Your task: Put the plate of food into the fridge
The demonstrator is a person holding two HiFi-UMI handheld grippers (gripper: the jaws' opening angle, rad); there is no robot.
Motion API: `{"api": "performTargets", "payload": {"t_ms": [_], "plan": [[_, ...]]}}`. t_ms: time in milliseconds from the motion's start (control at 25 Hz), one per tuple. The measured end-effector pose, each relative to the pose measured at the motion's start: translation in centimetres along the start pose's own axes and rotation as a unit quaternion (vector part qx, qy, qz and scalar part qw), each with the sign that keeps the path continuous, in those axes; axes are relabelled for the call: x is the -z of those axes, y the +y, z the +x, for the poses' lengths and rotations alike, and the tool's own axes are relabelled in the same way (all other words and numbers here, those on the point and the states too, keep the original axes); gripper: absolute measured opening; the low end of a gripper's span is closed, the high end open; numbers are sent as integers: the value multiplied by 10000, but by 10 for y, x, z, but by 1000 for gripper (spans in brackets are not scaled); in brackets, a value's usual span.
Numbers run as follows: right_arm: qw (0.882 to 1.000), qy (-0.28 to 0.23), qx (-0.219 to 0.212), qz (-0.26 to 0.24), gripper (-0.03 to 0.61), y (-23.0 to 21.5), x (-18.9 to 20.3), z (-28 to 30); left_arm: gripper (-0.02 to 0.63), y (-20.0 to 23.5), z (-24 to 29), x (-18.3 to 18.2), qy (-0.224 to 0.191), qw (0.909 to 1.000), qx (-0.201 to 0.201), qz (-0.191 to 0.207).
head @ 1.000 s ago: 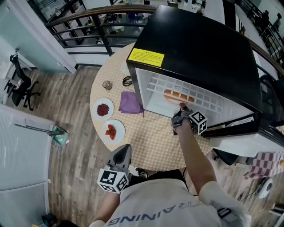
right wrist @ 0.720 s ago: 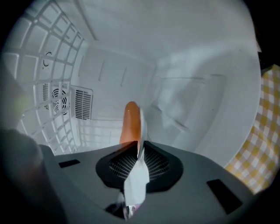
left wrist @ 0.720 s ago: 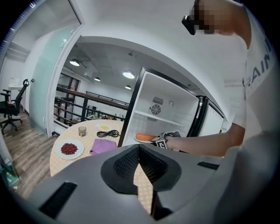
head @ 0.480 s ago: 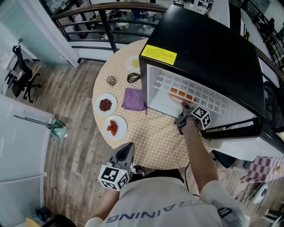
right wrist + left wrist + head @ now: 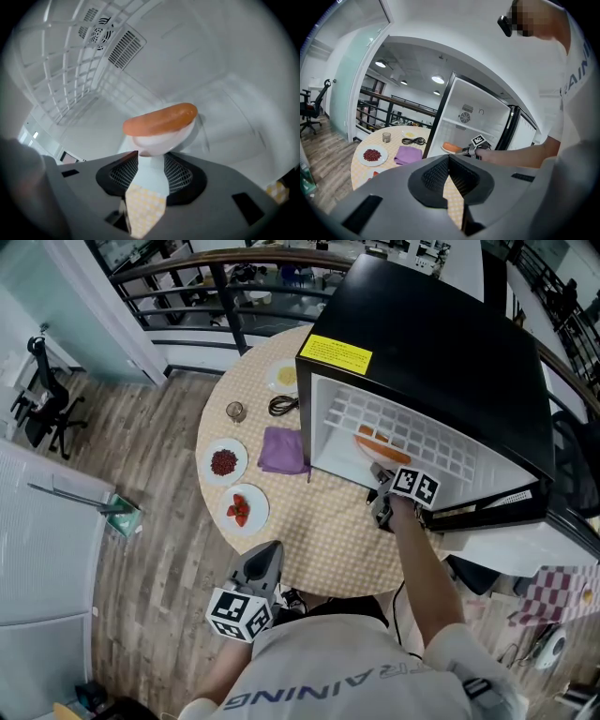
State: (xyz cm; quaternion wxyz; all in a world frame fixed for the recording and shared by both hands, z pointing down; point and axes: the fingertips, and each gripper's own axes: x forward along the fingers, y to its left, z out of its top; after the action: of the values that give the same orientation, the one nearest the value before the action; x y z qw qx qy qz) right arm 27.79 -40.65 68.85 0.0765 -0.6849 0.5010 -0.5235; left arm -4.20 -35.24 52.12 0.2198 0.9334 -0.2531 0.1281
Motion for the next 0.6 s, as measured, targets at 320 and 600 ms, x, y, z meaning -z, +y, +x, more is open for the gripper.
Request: {"api": "performTargets", "payload": {"t_ms": [320, 600], "plan": [[9983, -449, -367, -56, 151, 3, 15, -40, 9, -15, 5, -7, -136, 9995, 297, -46], [9853, -1393, -699, -705, 22, 16, 26, -108, 9, -34, 16, -19, -264, 9972, 686, 155]]}}
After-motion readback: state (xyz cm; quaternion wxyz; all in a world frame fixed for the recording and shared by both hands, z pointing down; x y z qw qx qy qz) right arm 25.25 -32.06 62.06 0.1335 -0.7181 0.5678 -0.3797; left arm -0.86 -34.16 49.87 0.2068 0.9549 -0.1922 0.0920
